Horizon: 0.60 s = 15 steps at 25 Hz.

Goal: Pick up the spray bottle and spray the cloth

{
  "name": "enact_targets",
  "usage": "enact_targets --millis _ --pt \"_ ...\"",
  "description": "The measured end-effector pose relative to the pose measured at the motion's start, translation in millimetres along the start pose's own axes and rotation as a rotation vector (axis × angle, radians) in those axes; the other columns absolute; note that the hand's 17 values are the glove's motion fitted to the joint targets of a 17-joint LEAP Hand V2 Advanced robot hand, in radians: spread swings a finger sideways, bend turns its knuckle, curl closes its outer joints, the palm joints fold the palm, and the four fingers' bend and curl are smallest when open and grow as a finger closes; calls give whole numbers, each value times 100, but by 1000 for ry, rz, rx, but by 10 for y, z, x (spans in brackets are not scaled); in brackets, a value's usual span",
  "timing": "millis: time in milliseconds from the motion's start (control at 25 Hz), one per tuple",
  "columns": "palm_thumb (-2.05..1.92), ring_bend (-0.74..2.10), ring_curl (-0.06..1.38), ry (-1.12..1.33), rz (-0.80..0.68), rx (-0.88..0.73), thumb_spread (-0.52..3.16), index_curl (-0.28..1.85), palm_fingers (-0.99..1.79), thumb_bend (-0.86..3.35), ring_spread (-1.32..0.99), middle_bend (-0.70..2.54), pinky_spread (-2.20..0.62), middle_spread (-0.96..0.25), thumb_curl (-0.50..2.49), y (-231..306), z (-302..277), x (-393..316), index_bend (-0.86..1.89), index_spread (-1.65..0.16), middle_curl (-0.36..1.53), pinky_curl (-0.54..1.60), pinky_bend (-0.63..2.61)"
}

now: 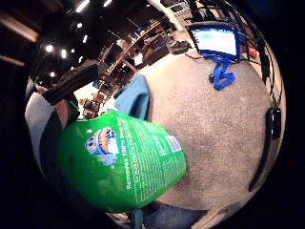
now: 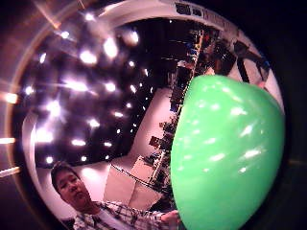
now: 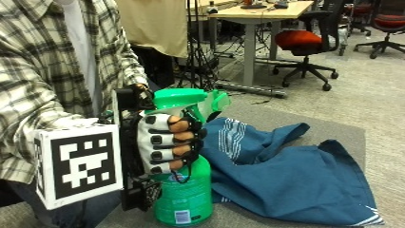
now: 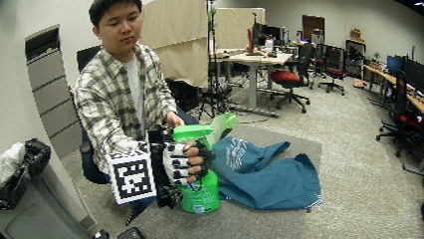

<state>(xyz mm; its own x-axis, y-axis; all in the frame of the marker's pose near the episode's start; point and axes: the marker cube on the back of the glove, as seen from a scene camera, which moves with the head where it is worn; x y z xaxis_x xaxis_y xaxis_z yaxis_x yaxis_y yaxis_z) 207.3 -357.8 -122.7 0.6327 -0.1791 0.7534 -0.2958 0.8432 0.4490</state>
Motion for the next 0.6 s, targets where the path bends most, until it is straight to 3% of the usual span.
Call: enact_targets --millis 599 --pt "107 52 45 -12 4 -34 27 45 133 -3 -20 51 -16 -12 74 -29 30 1 33 -20 50 33 42"
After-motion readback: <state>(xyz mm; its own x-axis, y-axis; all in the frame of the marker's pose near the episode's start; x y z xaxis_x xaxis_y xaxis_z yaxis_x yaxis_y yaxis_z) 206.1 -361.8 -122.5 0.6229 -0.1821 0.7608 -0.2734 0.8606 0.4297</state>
